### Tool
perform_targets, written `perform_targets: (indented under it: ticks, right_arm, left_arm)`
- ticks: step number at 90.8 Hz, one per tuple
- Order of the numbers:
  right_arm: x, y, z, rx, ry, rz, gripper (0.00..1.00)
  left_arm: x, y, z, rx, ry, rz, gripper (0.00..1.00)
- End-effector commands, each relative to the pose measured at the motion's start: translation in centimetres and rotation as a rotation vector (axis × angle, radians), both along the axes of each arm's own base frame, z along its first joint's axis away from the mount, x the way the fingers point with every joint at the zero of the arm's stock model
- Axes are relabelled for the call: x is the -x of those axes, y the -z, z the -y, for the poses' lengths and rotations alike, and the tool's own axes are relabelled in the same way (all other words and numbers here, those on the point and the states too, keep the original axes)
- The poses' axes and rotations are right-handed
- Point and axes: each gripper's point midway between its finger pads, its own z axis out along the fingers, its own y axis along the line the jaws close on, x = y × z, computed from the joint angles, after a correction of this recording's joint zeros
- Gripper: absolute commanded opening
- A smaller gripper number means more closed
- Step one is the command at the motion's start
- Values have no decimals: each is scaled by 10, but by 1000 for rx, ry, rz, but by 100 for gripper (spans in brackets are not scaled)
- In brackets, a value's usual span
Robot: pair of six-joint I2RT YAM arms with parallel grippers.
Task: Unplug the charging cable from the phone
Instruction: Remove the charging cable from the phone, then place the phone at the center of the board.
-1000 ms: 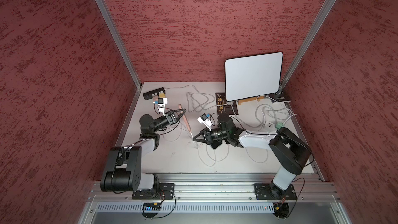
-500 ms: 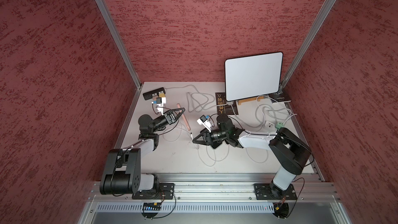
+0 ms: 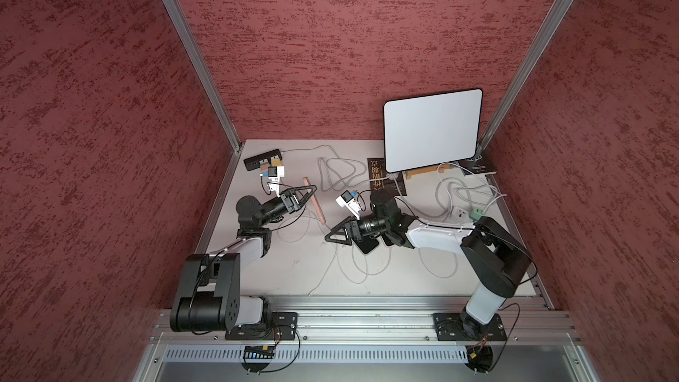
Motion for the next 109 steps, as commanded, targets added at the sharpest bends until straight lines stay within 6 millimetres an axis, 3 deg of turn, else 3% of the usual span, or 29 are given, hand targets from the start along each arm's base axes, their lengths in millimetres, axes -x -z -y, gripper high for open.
perform_targets:
  ticks: [1, 74, 109]
  right_arm:
    - [-5, -24, -4, -38, -20, 9, 99]
    - [-19, -38, -17, -54, -26, 31, 98]
    - [-18, -41, -17, -71, -34, 41, 66]
  left_arm:
    - [10, -10, 7, -9, 41, 72, 19]
    - [18, -13, 17, -12, 87, 91, 20]
    - [18, -13, 17, -13, 84, 91, 22]
